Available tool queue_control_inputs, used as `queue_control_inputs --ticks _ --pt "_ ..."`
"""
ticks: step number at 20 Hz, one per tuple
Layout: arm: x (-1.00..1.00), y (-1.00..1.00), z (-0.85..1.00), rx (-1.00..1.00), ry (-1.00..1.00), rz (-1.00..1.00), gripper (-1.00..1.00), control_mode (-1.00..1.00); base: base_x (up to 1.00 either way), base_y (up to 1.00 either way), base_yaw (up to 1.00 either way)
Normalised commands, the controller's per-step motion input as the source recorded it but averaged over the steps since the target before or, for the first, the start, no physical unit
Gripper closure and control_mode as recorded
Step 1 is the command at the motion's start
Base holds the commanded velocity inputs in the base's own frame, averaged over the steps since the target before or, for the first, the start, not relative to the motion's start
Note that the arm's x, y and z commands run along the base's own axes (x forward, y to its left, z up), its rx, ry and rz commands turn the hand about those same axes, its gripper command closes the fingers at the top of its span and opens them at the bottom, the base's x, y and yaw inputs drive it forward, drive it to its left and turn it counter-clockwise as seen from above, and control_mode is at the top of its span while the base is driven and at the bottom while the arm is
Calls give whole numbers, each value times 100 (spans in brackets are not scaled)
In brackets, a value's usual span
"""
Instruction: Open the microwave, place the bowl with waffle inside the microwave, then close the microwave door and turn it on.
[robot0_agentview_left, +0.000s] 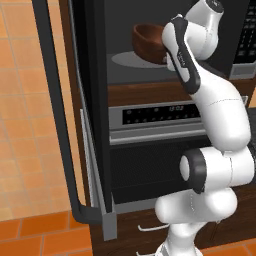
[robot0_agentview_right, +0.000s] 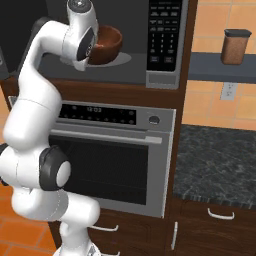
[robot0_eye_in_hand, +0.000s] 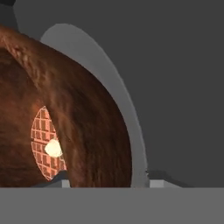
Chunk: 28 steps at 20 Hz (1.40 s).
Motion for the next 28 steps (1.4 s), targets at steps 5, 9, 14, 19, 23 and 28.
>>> queue_control_inputs --ticks 5,9,14,19,23,28 --pt "-55 -25 -4 9 -16 2 -100 -100 0 0 0" --pt "-84 0 14 0 -15 13 -100 -100 0 0 0" --pt "-100 0 2 0 -26 11 -100 -100 0 0 0" --pt "-100 36 -21 -20 -3 16 100 -100 0 0 0" --pt "-100 10 -38 -19 5 18 100 -100 0 0 0" --pt "-93 26 -71 -20 14 15 100 -100 0 0 0"
